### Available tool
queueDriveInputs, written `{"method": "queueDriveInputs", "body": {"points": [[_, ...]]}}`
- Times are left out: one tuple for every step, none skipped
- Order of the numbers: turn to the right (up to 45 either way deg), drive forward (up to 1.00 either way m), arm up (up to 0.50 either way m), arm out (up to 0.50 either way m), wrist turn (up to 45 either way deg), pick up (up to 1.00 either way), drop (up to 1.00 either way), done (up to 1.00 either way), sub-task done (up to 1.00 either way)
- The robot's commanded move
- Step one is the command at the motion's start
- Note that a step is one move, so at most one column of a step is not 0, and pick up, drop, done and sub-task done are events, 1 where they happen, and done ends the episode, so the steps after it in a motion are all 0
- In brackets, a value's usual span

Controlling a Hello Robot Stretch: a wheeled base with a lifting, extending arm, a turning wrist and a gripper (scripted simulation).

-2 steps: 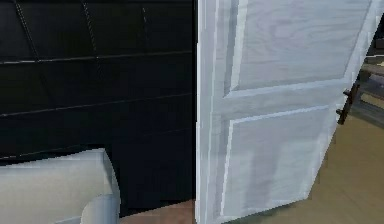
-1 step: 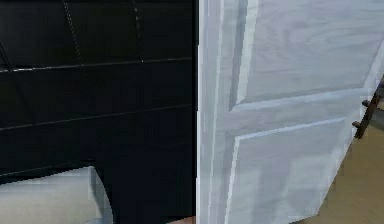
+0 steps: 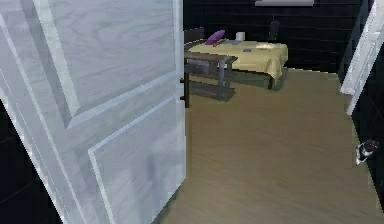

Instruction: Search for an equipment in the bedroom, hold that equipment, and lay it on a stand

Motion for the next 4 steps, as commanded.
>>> {"method": "queueDriveInputs", "body": {"points": [[15.0,0.0,0.0,0.0,0.0,0.0,0.0,0.0,0.0],[3.0,0.0,0.0,0.0,0.0,0.0,0.0,0.0,0.0],[9.0,0.0,0.0,0.0,0.0,0.0,0.0,0.0,0.0],[0.0,0.15,0.0,0.0,0.0,0.0,0.0,0.0,0.0]]}}
